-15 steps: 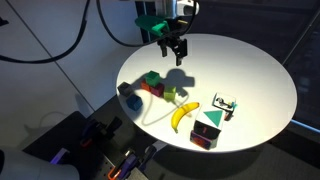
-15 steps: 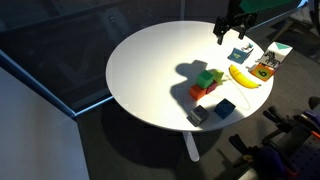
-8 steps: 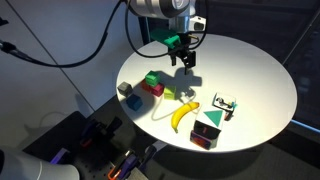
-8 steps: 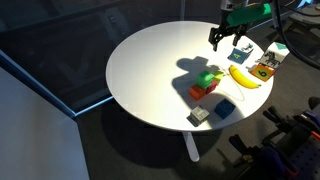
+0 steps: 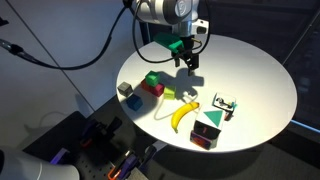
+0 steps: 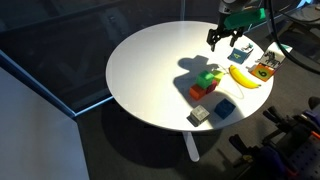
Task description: Put the blue block on the stack
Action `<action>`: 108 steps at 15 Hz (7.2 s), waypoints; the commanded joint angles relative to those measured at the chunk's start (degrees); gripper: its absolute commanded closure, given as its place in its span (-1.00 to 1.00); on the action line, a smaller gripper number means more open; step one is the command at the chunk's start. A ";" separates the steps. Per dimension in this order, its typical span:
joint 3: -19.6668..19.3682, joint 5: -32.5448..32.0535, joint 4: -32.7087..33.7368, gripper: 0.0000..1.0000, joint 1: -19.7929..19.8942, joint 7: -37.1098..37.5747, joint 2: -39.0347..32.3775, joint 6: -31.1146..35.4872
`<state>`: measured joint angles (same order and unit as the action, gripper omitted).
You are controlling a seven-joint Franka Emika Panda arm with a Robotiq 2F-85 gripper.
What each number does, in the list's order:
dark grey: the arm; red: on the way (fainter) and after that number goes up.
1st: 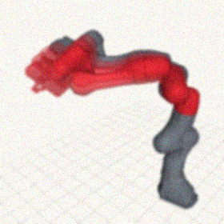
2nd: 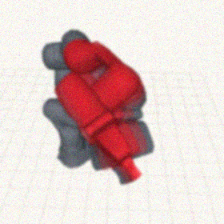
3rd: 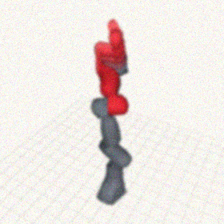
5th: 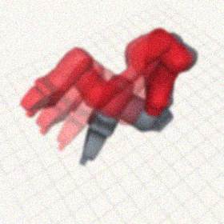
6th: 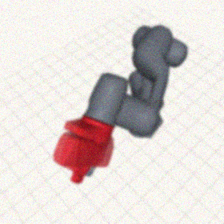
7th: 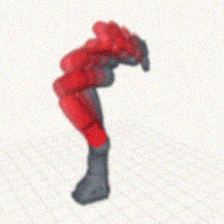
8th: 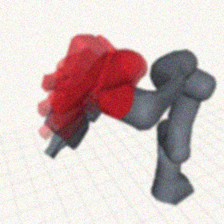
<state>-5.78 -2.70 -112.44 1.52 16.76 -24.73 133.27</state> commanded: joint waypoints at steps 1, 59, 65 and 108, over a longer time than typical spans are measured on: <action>-0.31 0.19 0.11 -1.00 -0.28 -0.15 -0.03 -0.10; -0.95 2.89 -3.76 -1.00 2.82 -9.71 -8.68 8.25; -1.77 1.84 -6.73 -1.00 2.21 -8.97 -5.57 7.68; -2.23 1.06 -5.30 -1.00 0.29 -7.45 -8.04 6.05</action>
<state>-7.96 -0.67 -116.10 2.10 8.84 -34.28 139.35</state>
